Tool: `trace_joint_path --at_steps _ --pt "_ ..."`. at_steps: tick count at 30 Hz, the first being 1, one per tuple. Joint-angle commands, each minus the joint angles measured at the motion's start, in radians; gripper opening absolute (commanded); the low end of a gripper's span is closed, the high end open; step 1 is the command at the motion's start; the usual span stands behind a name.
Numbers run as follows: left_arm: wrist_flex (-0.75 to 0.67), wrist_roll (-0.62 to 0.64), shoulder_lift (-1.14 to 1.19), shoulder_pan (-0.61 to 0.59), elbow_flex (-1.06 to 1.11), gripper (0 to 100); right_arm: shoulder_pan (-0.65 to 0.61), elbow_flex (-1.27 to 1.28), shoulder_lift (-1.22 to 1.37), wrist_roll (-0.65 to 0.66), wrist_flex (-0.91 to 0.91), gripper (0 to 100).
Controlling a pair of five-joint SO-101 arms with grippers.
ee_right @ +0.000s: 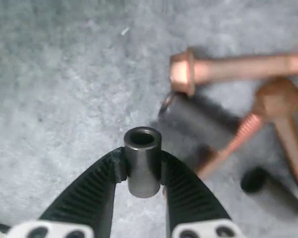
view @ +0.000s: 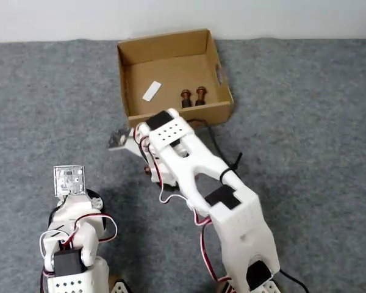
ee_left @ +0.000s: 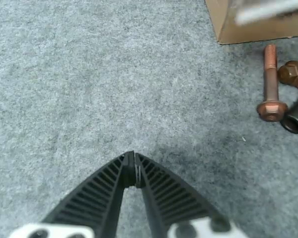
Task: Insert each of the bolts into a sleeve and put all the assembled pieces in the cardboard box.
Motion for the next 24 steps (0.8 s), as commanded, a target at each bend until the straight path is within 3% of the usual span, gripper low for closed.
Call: trace_joint_path --at_steps 1,8,15,20,24 --pt "-0.026 0.012 -0.005 -0.003 -0.005 0 0.013 -0.009 -0.156 -0.071 0.073 0.9" --pt "-0.023 0.012 -0.005 -0.002 -0.005 0 0.111 -0.009 -0.351 -0.245 0.214 0.9" --pt "-0.028 0.005 -0.009 0.060 -0.005 0 0.214 0.014 -0.647 -0.592 0.216 0.9" --pt "-0.023 0.005 -0.005 0.086 -0.042 0 0.292 0.196 -0.857 -0.730 0.217 0.9" --pt "-0.020 -0.072 -0.003 0.095 -0.104 0 0.384 0.393 -1.017 -0.819 0.216 0.9"
